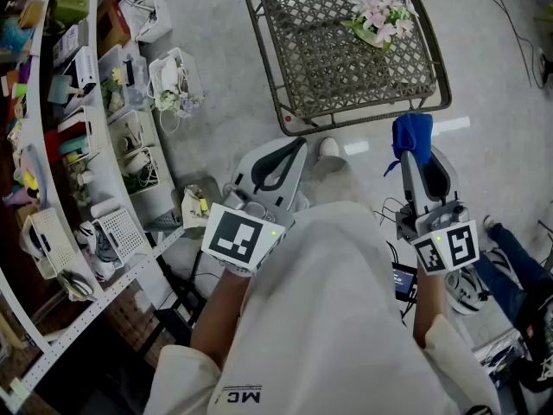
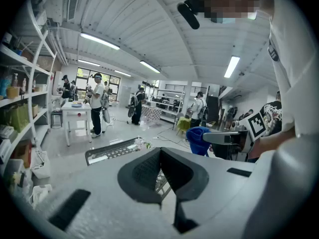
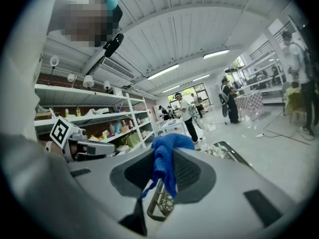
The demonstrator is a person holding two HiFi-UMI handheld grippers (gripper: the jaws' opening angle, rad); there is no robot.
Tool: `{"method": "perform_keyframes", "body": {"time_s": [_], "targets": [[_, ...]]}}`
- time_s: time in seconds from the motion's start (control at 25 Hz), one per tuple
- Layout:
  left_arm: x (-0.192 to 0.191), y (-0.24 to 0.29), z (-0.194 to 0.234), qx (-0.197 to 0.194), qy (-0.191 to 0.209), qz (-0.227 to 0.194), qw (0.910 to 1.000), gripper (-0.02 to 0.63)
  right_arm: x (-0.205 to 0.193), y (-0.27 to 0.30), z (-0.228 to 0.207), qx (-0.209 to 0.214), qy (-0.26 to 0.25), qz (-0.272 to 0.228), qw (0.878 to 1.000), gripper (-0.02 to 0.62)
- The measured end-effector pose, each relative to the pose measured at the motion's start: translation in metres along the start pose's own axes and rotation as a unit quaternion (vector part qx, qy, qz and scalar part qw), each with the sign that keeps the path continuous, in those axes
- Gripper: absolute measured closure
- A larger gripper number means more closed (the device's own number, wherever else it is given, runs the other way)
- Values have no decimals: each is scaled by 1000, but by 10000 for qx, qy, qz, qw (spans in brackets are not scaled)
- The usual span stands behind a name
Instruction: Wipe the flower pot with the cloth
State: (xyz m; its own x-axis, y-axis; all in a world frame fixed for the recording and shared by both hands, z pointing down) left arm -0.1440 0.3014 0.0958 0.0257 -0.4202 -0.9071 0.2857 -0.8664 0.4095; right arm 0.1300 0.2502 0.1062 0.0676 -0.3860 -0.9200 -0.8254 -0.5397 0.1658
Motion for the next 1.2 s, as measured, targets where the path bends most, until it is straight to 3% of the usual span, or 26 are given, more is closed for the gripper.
{"method": "perform_keyframes", "body": {"time_s": [0.28,0.52,0.92,1.2], "targets": [[-17,-56,-4,-549,86,-314,9980,583,-19,-53,88,-641,-146,-440,9969,492],[-56,-126,-3,-817,94,-187,9964,583,-54,-88,171,-848,-78,-412,9955,492],[-53,-122,-37,-799,147,-249,9964,583,-50,-138,160,-1017,-67,-750,9920,492],[-42,-88,-97,-782,407,-184,9959,583,-53,-178,107,-916,93,-863,9920,491]]}}
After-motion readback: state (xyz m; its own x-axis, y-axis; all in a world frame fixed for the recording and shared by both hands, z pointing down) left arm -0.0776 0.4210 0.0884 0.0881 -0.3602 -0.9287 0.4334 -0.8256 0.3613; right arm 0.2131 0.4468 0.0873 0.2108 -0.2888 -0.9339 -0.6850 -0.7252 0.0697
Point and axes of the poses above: the fingertips, and each gripper's own axes: y forward along the fingers, z to its left, x out of its top, the point moved 9 cm from there along -y, backward along the fingers, and after that the axes turned 11 degrees about x, right-handed, at the moved point
